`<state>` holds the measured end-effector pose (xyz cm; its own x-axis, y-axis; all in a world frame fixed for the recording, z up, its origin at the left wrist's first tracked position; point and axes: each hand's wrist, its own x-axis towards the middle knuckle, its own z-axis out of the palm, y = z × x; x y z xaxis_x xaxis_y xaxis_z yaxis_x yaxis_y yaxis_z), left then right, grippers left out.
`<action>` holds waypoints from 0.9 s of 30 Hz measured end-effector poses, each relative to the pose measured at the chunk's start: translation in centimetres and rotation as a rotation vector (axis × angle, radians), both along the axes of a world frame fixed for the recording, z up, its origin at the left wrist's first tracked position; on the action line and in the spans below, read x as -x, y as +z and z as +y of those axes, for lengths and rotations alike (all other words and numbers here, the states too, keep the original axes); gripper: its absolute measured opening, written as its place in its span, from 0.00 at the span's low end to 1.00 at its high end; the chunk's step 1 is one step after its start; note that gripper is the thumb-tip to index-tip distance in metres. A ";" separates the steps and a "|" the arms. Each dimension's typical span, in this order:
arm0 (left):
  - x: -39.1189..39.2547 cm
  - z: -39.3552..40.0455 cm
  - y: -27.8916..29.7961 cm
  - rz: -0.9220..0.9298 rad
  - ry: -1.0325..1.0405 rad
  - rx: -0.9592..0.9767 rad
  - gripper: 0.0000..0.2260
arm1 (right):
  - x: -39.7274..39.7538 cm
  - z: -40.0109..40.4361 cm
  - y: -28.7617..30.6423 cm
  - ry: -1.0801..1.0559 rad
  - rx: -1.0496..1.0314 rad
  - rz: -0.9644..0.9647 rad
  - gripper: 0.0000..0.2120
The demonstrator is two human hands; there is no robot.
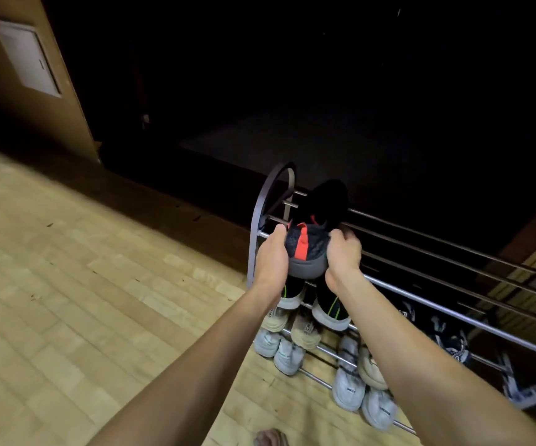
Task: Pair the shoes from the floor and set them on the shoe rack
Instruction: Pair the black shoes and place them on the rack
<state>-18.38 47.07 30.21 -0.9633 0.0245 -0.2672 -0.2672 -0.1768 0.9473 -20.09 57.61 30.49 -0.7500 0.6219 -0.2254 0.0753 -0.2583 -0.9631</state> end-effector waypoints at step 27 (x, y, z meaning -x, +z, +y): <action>-2.2 -5.8 6.4 0.357 0.144 0.125 0.12 | -3.8 1.0 6.4 0.271 -0.445 0.046 0.13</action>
<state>-16.23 41.26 36.57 -0.9873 -0.1290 0.0922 0.1013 -0.0658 0.9927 -16.31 58.64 36.86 -0.9003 0.4319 0.0536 0.0374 0.1993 -0.9792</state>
